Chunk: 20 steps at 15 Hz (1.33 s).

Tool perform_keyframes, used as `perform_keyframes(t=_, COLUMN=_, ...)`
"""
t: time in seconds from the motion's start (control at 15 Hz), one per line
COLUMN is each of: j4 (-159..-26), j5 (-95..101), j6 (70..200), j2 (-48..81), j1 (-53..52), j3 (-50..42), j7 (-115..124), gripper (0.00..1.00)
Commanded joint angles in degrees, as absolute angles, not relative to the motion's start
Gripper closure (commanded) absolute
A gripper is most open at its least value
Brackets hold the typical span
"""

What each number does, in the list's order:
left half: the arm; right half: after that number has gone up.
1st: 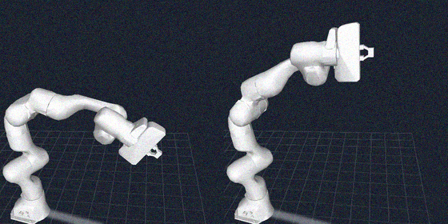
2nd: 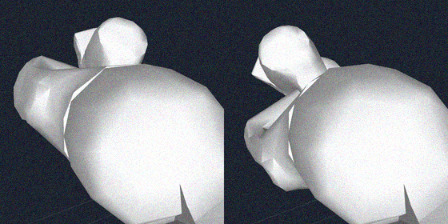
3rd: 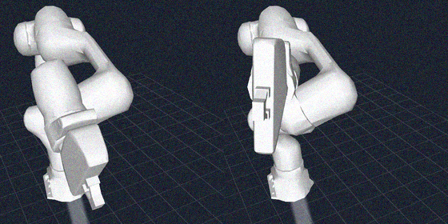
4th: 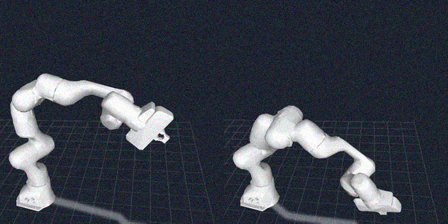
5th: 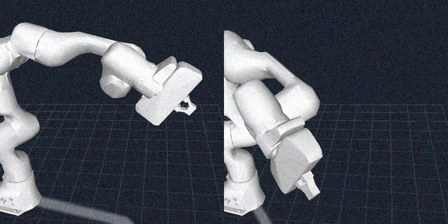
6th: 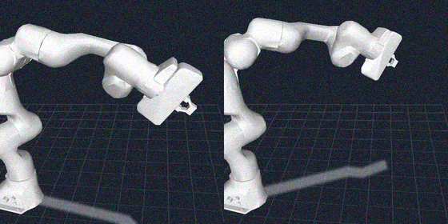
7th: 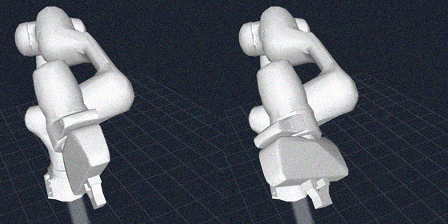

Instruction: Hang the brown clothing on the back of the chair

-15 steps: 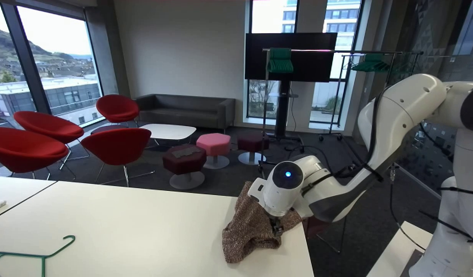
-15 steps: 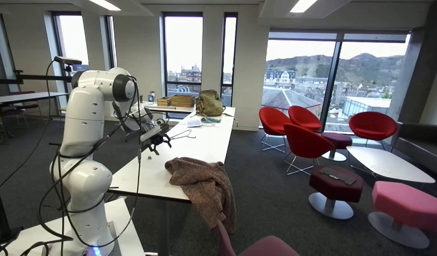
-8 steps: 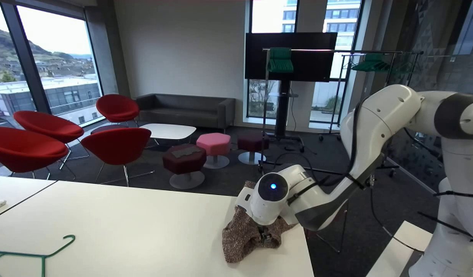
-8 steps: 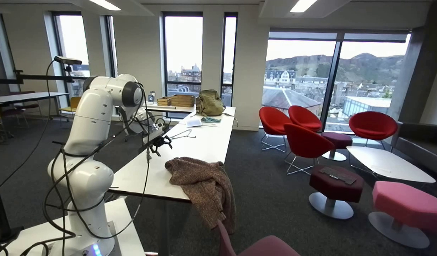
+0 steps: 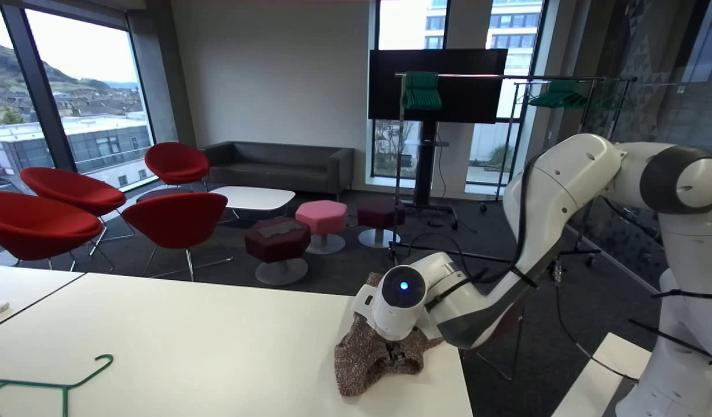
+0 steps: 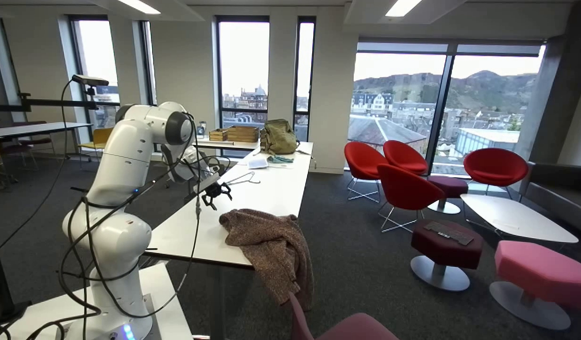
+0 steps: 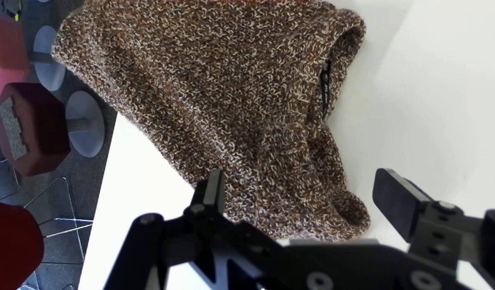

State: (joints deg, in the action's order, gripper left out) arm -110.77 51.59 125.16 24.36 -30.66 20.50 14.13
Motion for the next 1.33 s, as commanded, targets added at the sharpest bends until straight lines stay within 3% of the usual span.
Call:
perform_keyframes(t=0.0, j4=-110.5, j5=51.3, j6=125.2, j2=24.6, j1=-31.2, j3=19.9, j7=13.9, gripper=0.0)
perform_keyframes(t=0.73, j4=-108.5, j5=53.0, j6=131.1, j2=30.9, j1=-31.1, j3=17.8, j7=13.5, gripper=0.0)
perform_keyframes(t=1.27, j4=-104.1, j5=53.4, j6=127.7, j2=36.5, j1=-34.0, j3=15.4, j7=12.9, gripper=0.0)
